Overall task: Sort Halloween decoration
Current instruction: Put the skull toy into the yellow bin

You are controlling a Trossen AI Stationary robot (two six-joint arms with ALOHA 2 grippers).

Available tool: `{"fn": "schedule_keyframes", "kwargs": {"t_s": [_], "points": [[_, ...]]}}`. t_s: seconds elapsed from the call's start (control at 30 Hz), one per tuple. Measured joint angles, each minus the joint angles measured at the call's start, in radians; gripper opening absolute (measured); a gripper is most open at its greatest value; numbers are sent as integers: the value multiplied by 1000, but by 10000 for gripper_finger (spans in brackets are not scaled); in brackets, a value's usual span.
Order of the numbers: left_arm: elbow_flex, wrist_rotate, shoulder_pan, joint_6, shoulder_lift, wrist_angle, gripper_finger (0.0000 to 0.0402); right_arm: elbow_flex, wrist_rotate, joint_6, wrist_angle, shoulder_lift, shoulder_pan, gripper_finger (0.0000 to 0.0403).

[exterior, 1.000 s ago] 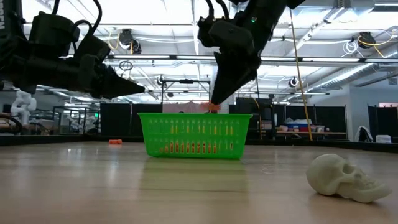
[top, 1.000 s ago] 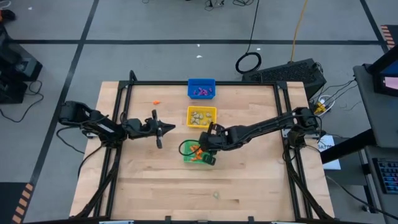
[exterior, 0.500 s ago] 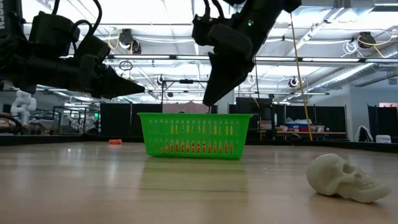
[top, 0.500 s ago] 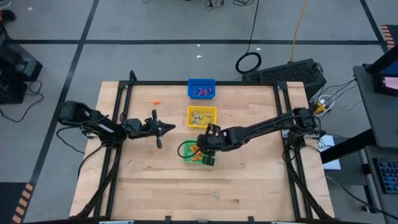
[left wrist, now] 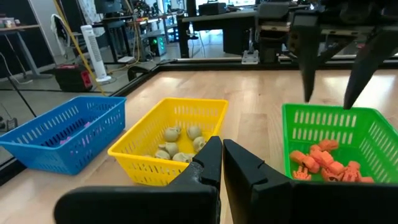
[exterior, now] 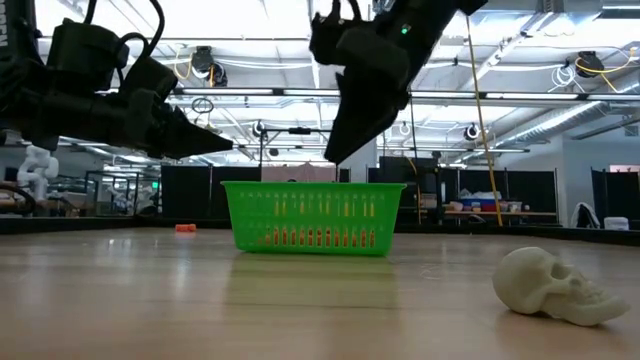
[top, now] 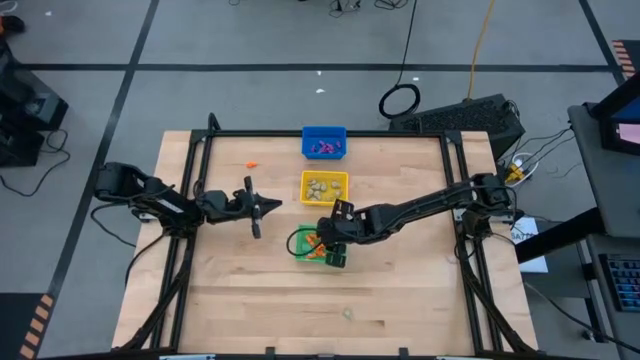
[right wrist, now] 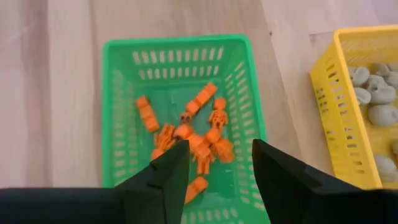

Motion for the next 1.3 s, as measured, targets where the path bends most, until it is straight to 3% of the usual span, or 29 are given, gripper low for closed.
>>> {"fn": "schedule_keyframes", "kwargs": {"t_s": [0.17,0.37,0.53,0.7,1.0,1.17,1.3], "points": [[0,0,0,0,0,-1,15,0,-2,54,-39,-30,35,170],[0,0,0,26,0,-2,15,0,-6,212,-110,-33,63,218],[0,0,0,21,0,-2,15,14,-111,347,-230,-44,97,249],[0,0,0,20,0,-3,15,67,-195,547,-322,-49,193,250],[0,1,0,18,0,-3,15,67,-213,893,-276,-2,345,250],[0,1,0,18,0,-3,15,67,-214,915,-117,73,373,249],[0,1,0,18,0,-3,15,67,-213,920,-105,140,373,249]]}}
